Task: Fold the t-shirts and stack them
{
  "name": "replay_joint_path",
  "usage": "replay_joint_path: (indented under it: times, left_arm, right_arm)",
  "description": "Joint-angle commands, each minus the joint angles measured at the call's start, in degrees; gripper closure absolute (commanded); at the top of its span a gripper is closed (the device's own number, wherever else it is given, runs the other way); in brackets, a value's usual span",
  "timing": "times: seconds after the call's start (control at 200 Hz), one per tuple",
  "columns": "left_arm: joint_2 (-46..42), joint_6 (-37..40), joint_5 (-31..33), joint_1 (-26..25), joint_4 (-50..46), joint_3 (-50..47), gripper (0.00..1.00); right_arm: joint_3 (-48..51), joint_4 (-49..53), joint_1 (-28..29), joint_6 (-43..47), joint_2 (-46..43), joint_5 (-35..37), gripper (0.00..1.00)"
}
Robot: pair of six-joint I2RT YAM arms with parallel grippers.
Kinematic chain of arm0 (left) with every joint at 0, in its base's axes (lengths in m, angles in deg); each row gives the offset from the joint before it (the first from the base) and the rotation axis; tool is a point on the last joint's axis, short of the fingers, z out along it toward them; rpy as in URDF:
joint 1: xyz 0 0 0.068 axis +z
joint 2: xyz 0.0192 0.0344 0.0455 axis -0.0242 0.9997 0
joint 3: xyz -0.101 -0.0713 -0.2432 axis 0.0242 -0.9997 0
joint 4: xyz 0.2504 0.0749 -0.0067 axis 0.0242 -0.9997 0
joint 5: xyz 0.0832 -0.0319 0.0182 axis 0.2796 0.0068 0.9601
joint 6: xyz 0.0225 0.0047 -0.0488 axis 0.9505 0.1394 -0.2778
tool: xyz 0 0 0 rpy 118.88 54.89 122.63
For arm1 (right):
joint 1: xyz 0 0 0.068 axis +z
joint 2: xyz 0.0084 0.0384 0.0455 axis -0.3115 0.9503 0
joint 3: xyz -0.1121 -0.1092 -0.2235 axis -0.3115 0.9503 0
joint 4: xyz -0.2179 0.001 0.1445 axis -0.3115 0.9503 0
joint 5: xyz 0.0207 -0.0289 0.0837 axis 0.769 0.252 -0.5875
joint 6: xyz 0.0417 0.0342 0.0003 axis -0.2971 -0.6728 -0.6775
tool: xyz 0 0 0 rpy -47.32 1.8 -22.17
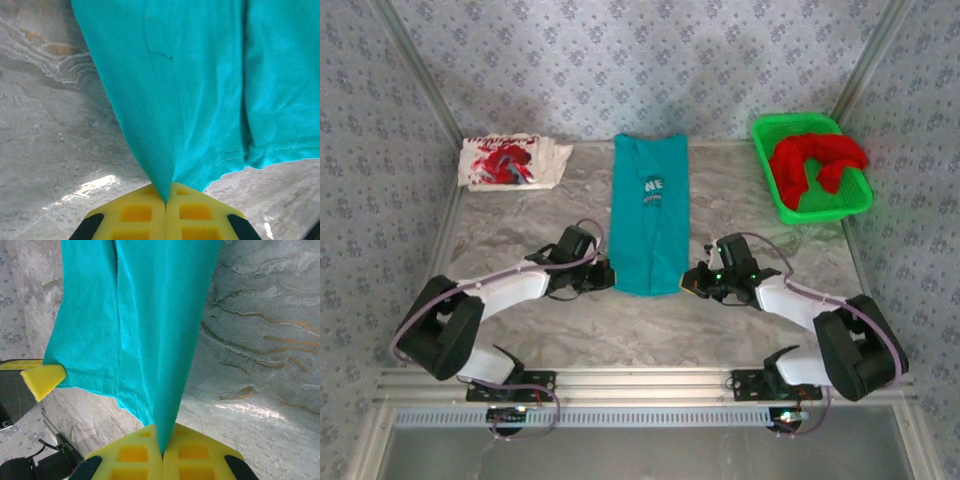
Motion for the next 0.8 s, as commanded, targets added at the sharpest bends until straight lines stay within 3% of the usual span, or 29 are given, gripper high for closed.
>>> replay_joint_path:
  times: [0.0,0.175,0.355,0.485,0.794]
  left_arm:
    - [-0.9,-1.2,1.6,-2.3,-0.1,-4.2,1.0]
    - [-3.0,-4.4,5.3,-10.2,-1.1,-6.4,1.0]
    - [-13.0,-10.7,10.5,-16.5,-3.7,-9.4,1.0]
    - [-14.2,-8.3,10.7,-13.6,-7.2,-4.9,1.0]
    - [-2.9,3.0,2.0,-2.6,-11.6,12.7,1.0]
  right_arm:
    - [3.2,2.6,0.8,1.3,-1.2,0.4,1.0]
    - [7.3,5.4,6.4,-0.6,-5.8,2.3,1.0]
    - [10.3,15.2,10.1,-5.0,-21.2,6.5,1.0]
    - [6.2,18.6,6.5,-5.1,-24.0,6.4,1.0]
    - [-13.3,21.4,-1.8,6.7,-3.2,2.1,1.0]
